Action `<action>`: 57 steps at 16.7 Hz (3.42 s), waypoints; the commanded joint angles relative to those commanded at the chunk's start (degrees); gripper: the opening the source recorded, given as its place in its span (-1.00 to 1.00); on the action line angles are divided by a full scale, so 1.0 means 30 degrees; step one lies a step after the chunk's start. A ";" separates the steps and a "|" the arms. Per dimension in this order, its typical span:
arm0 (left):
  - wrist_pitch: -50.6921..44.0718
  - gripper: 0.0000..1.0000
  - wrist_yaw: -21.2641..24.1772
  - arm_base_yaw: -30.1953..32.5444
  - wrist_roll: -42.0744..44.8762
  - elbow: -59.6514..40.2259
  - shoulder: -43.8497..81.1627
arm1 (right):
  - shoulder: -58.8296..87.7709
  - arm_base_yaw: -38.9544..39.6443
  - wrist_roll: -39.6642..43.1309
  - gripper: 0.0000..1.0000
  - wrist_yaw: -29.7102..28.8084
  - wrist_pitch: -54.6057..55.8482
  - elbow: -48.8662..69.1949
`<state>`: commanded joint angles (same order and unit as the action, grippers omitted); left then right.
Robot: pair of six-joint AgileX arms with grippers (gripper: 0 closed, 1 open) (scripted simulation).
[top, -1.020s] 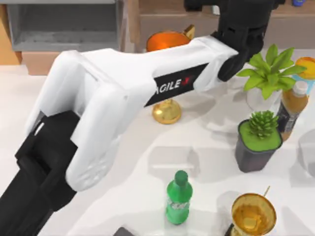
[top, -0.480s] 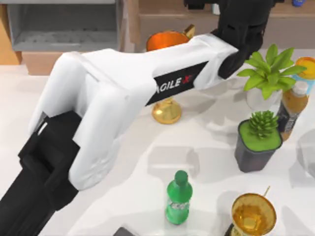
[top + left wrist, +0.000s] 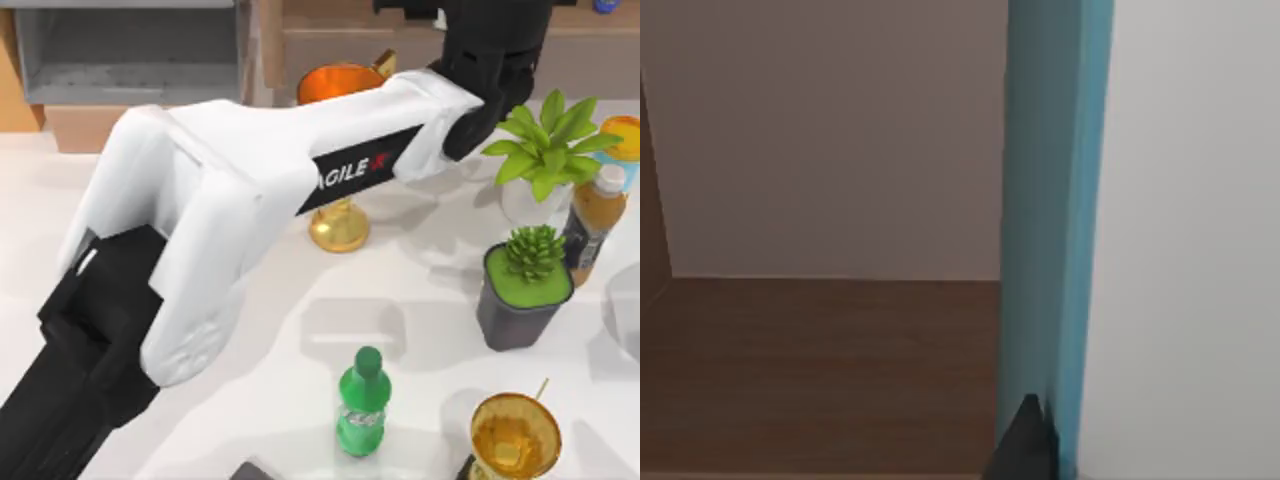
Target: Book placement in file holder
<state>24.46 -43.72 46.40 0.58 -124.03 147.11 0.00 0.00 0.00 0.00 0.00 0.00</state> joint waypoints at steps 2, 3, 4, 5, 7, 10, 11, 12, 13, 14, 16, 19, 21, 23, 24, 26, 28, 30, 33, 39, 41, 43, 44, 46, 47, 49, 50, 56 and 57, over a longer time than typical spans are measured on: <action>0.0000 -0.96 0.0000 0.0000 0.0000 0.0000 0.0000 | 0.0000 0.0000 0.0000 1.00 0.0000 0.0000 0.0000; 0.0000 -1.00 0.0000 0.0000 0.0000 0.0000 0.0000 | 0.0000 0.0000 0.0000 1.00 0.0000 0.0000 0.0000; 0.0000 -1.00 0.0000 0.0000 0.0000 0.0000 0.0000 | 0.0000 0.0000 0.0000 1.00 0.0000 0.0000 0.0000; 0.0000 -1.00 0.0000 0.0000 0.0000 0.0000 0.0000 | 0.0000 0.0000 0.0000 1.00 0.0000 0.0000 0.0000; 0.0000 -1.00 0.0000 0.0000 0.0000 0.0000 0.0000 | 0.0000 0.0000 0.0000 1.00 0.0000 0.0000 0.0000; 0.0000 -1.00 0.0000 0.0000 0.0000 0.0000 0.0000 | 0.0000 0.0000 0.0000 1.00 0.0000 0.0000 0.0000; -0.0001 -1.00 -0.0008 0.0083 0.0026 -0.0007 -0.0025 | 0.0000 0.0000 0.0000 1.00 0.0000 0.0000 0.0000; -0.0049 -1.00 -0.0004 0.0088 0.0023 -0.0056 -0.0043 | 0.0000 0.0000 0.0000 1.00 0.0000 0.0000 0.0000; -0.0218 -1.00 -0.0004 0.0091 0.0025 -0.0188 -0.0082 | 0.0000 0.0000 0.0000 1.00 0.0000 0.0000 0.0000; -0.0459 -1.00 -0.0010 0.0087 0.0029 -0.0364 -0.0132 | 0.0000 0.0000 0.0000 1.00 0.0000 0.0000 0.0000; -0.0887 -1.00 -0.0014 0.0085 0.0031 -0.0682 -0.0235 | 0.0000 0.0000 0.0000 1.00 0.0000 0.0000 0.0000; -0.0941 -1.00 -0.0013 0.0086 0.0031 -0.0724 -0.0250 | 0.0000 0.0000 0.0000 1.00 0.0000 0.0000 0.0000; -0.0899 -1.00 -0.0025 0.0084 0.0055 -0.0663 -0.0165 | 0.0000 0.0000 0.0000 1.00 0.0000 0.0000 0.0000; -0.0875 -1.00 0.0319 0.0076 0.0533 -0.0149 -0.0672 | 0.0000 0.0000 0.0000 1.00 0.0000 0.0000 0.0000; -0.0864 -1.00 0.0648 0.0048 0.1004 0.0381 -0.1158 | 0.0000 0.0000 0.0000 1.00 0.0000 0.0000 0.0000; -0.0867 -1.00 0.1552 -0.0166 0.2413 0.2099 -0.2530 | 0.0000 0.0000 0.0000 1.00 0.0000 0.0000 0.0000; -0.0869 -1.00 0.2644 -0.0528 0.4218 0.4483 -0.4301 | 0.0000 0.0000 0.0000 1.00 0.0000 0.0000 0.0000; -0.0794 -1.00 0.3850 -0.0924 0.6252 0.7383 -0.6424 | 0.0000 0.0000 0.0000 1.00 0.0000 0.0000 0.0000; -0.0350 -1.00 0.5699 -0.1362 0.9401 1.2243 -1.0109 | 0.0000 0.0000 0.0000 1.00 0.0000 0.0000 0.0000; 0.1738 -1.00 0.8844 -0.2088 1.5315 2.1812 -1.8007 | 0.0000 0.0000 0.0000 1.00 0.0000 0.0000 0.0000; 0.2574 -1.00 0.9459 -0.3000 1.7289 2.4488 -1.9944 | 0.0000 0.0000 0.0000 1.00 0.0000 0.0000 0.0000; 0.3364 -1.00 0.9875 -0.4265 1.9301 2.6788 -2.1205 | 0.0000 0.0000 0.0000 1.00 0.0000 0.0000 0.0000; 0.3701 -1.00 1.0026 -0.4976 2.0315 2.7761 -2.1492 | 0.0000 0.0000 0.0000 1.00 0.0000 0.0000 0.0000; 0.4289 -1.00 1.0282 -0.6426 2.2319 2.9293 -2.1508 | 0.0000 0.0000 0.0000 1.00 0.0000 0.0000 0.0000; 0.4556 -1.00 1.0400 -0.7134 2.3300 2.9803 -2.1237 | 0.0000 0.0000 0.0000 1.00 0.0000 0.0000 0.0000; 0.5103 -1.00 1.0639 -0.8417 2.5147 3.0133 -2.0106 | 0.0000 0.0000 0.0000 1.00 0.0000 0.0000 0.0000; 0.5392 -1.00 1.0753 -0.8991 2.5984 3.0007 -1.9400 | 0.0000 0.0000 0.0000 1.00 0.0000 0.0000 0.0000; 0.6648 -1.00 1.1272 -1.1009 2.8893 2.7533 -1.5472 | 0.0000 0.0000 0.0000 1.00 0.0000 0.0000 0.0000; 0.6685 -1.00 1.1307 -1.1078 2.8998 2.7378 -1.5228 | 0.0000 0.0000 0.0000 1.00 0.0000 0.0000 0.0000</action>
<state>44.52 -9.80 13.17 87.58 -41.90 101.43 0.00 0.00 0.00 0.00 0.00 0.00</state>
